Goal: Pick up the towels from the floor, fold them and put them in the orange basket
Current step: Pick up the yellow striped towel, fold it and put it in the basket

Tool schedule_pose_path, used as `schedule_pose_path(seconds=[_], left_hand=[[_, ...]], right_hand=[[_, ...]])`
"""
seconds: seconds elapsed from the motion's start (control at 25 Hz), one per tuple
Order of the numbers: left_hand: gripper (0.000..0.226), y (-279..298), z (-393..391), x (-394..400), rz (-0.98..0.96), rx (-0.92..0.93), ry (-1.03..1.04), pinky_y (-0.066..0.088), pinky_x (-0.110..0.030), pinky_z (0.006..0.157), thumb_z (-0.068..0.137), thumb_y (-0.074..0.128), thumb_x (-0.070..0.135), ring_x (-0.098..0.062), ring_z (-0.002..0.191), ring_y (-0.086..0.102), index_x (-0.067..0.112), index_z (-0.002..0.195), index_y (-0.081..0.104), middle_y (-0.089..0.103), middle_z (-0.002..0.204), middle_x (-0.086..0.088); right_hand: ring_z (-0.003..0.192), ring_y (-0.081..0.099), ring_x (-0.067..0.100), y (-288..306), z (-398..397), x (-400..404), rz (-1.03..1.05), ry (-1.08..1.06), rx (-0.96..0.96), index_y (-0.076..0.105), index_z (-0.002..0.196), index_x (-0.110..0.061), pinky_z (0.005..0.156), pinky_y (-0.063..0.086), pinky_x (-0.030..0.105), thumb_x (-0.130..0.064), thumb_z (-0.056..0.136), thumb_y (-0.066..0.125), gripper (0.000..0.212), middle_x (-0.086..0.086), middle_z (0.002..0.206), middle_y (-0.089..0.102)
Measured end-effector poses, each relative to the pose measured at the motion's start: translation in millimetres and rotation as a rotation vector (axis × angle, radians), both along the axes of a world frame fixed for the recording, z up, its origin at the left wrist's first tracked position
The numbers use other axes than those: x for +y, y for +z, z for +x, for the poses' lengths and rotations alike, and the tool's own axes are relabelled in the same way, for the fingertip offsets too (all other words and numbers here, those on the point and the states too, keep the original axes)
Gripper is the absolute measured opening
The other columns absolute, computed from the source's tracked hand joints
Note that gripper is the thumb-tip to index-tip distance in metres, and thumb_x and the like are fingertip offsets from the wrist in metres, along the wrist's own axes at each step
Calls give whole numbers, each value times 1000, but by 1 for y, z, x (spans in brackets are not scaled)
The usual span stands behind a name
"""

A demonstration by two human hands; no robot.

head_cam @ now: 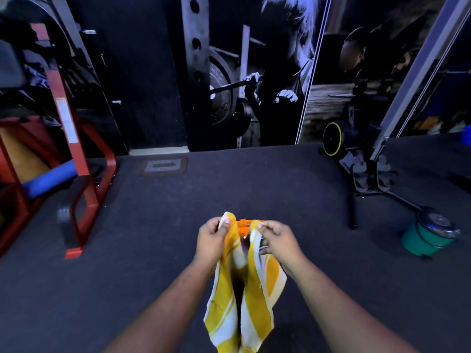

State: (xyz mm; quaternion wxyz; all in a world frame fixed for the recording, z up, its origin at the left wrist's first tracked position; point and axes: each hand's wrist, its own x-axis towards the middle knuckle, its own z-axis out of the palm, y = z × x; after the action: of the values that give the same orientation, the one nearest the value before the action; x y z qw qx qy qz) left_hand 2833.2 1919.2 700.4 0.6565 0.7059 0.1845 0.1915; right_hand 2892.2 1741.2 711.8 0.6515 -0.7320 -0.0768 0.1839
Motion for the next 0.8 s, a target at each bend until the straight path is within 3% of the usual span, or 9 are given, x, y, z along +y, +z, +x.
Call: schedule_pose_path(seconds=[0.16, 0.24, 0.36, 0.6, 0.72, 0.8], left_hand=[[31, -4, -8, 0, 86, 0, -154, 44, -36, 60, 103, 59, 26, -14, 64, 54, 5, 84, 70, 63, 69, -2], [22, -6, -12, 3, 137, 4, -192, 54, -38, 71, 103, 59, 23, -13, 75, 68, 14, 93, 77, 76, 83, 2], [17, -6, -19, 11, 202, -1, -216, 60, -44, 83, 101, 61, 21, -16, 88, 75, 19, 100, 78, 79, 93, 5], [27, -5, -26, 25, 348, 52, -289, 57, -46, 71, 95, 55, 43, -25, 76, 71, 27, 92, 76, 75, 79, 0], [9, -4, -29, 26, 438, 52, -341, 57, -37, 71, 94, 67, 36, -8, 76, 71, 33, 89, 74, 75, 82, 11], [16, 1, -27, 24, 449, 64, -326, 57, -29, 71, 87, 78, 28, 2, 76, 70, 42, 82, 72, 74, 80, 21]], right_hand=[[65, 65, 15, -2, -11, 20, -36, 82, -32, 71, 104, -10, 73, 61, 42, -23, 102, 62, 16, 3, 70, 69], [74, 71, 22, 0, -15, 29, -16, 44, -45, 71, 100, -6, 76, 62, 47, -17, 97, 69, 12, 15, 84, 75], [78, 73, 27, 0, -22, 41, 5, 16, -53, 71, 97, -2, 77, 63, 45, -13, 94, 71, 11, 24, 91, 74], [79, 73, 20, -5, -31, 53, 50, -42, -23, 75, 94, -10, 69, 60, 34, -16, 95, 72, 7, 12, 85, 77], [87, 73, 21, -5, -30, 50, 29, 16, -2, 76, 99, -11, 77, 60, 36, -20, 99, 66, 14, 13, 94, 78], [90, 73, 16, -3, -27, 43, -7, 93, 10, 78, 103, -14, 82, 59, 34, -25, 103, 59, 22, 6, 95, 79]])
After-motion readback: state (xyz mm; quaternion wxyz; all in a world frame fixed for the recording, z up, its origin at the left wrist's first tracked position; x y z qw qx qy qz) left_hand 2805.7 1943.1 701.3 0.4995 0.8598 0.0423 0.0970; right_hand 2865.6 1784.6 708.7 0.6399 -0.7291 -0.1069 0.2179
